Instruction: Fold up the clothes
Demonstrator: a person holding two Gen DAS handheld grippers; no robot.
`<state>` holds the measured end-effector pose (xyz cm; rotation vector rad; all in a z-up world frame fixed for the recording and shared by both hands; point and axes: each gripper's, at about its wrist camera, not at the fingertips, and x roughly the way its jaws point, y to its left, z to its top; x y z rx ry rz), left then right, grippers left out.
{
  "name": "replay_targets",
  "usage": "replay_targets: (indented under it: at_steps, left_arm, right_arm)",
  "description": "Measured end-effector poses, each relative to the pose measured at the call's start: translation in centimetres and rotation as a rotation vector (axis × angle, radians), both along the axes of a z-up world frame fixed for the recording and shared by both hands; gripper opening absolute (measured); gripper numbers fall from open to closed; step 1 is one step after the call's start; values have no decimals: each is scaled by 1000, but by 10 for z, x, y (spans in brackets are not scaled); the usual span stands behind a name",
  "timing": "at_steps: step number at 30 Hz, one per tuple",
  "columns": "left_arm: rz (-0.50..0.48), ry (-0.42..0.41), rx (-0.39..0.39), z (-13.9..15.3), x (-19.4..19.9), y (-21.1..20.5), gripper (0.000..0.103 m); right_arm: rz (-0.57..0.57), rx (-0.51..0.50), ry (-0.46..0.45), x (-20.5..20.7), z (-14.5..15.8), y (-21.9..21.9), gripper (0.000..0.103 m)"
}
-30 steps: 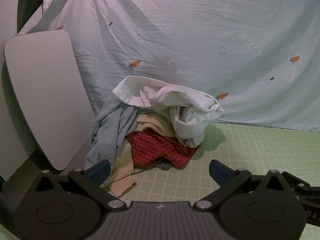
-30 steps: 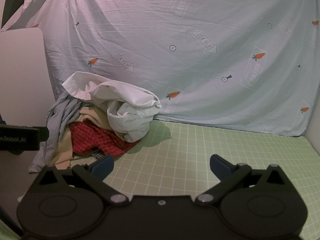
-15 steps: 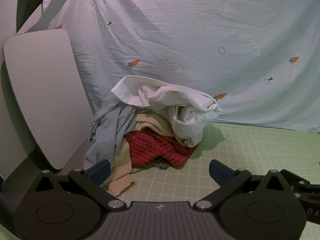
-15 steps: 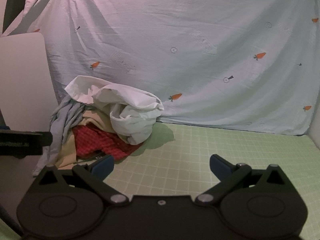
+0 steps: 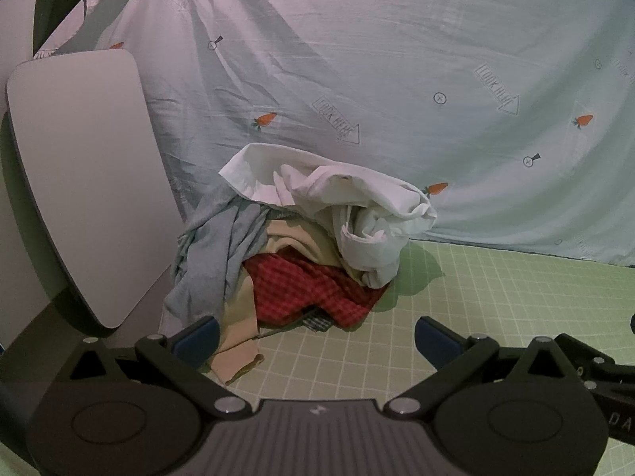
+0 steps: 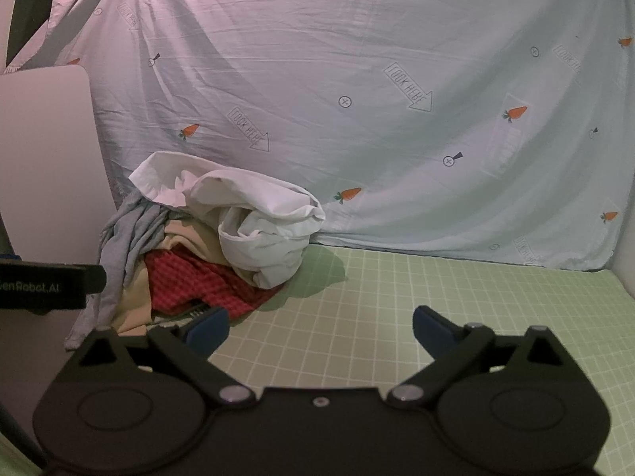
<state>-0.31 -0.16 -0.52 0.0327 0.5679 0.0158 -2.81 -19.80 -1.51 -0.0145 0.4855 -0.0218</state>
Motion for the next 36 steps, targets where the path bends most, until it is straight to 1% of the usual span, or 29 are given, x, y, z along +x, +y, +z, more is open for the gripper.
replay_targets:
  at_steps: [7,15,22,25,29,33,34,36]
  left_arm:
    - [7,6,-12,0,2,1,103]
    - [-27,18,-46,-4,12,-4,103]
    - [-28,29,-65,-10,38,-19,103]
    - [-18,40,-79,-14,56,-27,103]
    - [10,62,-103,-21,91,-37,103]
    - [46,75,-105,-27,134,-42,103]
    - [58,81,-109,-30,148,-43,103]
    - [83,95,-120,-35,174,-39,103]
  right_arm:
    - [-11,-8,3,-1,-3,-2,100]
    - [-23,-17,20,7,-8,-10,100]
    - [-34,-47,23,26,-8,-27,101]
    - [-39,-51,23,47,-8,-41,101]
    - [-43,-61,21,82,-10,-62,101]
    - [-23,-73,11,134,-17,-75,101]
    - [-7,-76,9,153,-20,-77,100]
    - [20,-84,1,185,-26,-78,97]
